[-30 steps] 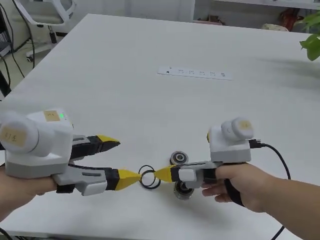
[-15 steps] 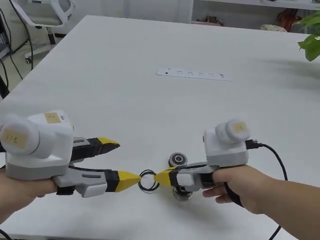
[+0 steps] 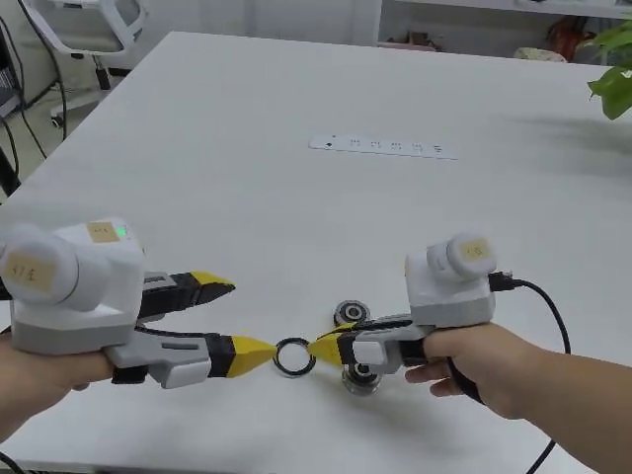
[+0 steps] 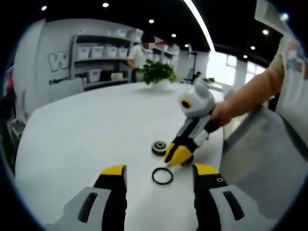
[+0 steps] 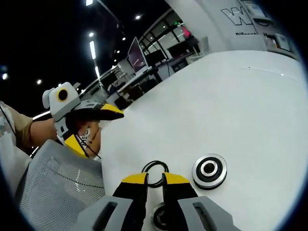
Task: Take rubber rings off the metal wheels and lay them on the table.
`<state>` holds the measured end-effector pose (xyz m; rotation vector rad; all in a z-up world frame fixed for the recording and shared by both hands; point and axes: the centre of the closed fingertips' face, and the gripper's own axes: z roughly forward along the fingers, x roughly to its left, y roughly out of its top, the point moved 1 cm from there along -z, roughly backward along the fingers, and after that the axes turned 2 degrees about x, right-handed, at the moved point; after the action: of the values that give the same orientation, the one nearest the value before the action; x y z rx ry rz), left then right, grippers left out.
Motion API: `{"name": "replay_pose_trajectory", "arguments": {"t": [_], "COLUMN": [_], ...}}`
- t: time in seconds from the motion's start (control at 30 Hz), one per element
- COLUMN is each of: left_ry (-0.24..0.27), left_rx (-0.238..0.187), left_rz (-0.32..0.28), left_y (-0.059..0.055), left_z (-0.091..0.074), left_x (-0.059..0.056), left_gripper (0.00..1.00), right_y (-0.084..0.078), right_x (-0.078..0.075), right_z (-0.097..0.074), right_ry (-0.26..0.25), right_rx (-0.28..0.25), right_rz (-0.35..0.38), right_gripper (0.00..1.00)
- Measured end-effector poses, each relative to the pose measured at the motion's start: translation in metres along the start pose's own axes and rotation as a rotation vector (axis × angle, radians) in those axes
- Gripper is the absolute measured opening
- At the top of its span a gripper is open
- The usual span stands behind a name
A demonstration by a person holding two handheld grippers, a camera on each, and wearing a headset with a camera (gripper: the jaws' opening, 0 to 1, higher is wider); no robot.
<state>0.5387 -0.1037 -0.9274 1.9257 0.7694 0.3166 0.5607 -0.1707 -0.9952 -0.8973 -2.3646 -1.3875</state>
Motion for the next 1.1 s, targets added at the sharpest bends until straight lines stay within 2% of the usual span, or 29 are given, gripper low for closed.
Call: {"name": "replay_pose_trajectory", "arguments": {"t": [0.33,0.57,1.1], "left_ry": [0.005,0.008,-0.005], "left_rx": [-0.001,-0.007,-0.014], "left_rz": [0.006,0.007,0.023], "left_y": [0.005,0.013,0.034], "left_z": [0.0,0.003,0.021], "left_x": [0.003,0.007,0.015], "left_gripper": [0.56,0.56,0.54], "right_y": [0.02,0.03,0.039], "right_x": [-0.005,-0.013,-0.036], "right_z": [-0.017,-0.032,-0.065], "right_ry": [-0.018,-0.054,-0.14], "right_rx": [-0.064,-0.101,-0.144], "right_rz": [-0.023,-0.056,-0.113], "right_gripper": [0.13,0.17,0.23]}}
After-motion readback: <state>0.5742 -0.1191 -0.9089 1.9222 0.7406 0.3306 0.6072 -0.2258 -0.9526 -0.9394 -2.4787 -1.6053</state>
